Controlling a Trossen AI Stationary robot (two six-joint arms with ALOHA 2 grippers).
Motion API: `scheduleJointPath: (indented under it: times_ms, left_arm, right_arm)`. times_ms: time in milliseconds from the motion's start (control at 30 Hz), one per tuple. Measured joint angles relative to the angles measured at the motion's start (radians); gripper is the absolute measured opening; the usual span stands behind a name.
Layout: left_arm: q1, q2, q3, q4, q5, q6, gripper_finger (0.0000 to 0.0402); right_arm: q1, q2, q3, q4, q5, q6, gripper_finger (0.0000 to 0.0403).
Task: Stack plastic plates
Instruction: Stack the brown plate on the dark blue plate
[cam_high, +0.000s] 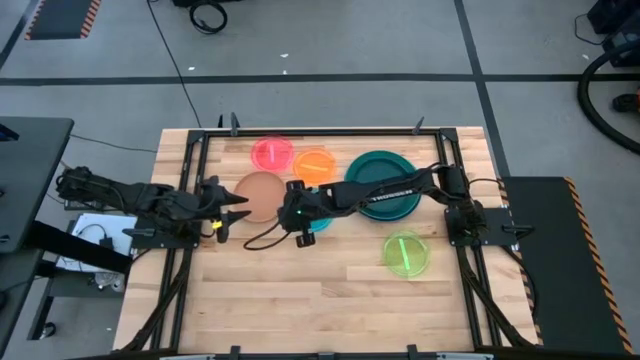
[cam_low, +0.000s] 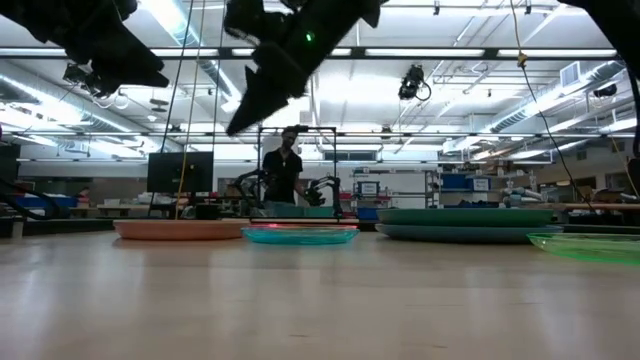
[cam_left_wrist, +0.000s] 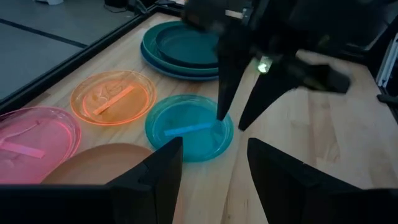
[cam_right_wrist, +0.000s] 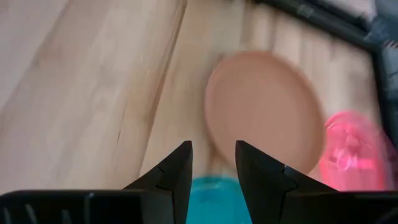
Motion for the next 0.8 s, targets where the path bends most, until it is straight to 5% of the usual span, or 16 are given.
scheduleJointPath:
  times_ms: [300, 800]
  left_arm:
    - [-0.001, 0.015, -0.001, -0.003, 0.000, 0.001, 0.0188]
    - [0.000, 0.015, -0.001, -0.010, -0.030, 0.024, 0.0188]
  right_arm:
    - [-0.018, -0.004, 0.168, -0.044, -0.013, -0.030, 0.0132]
    - [-0.052, 0.089, 0.153, 0.070, -0.112, -0.049, 0.0132]
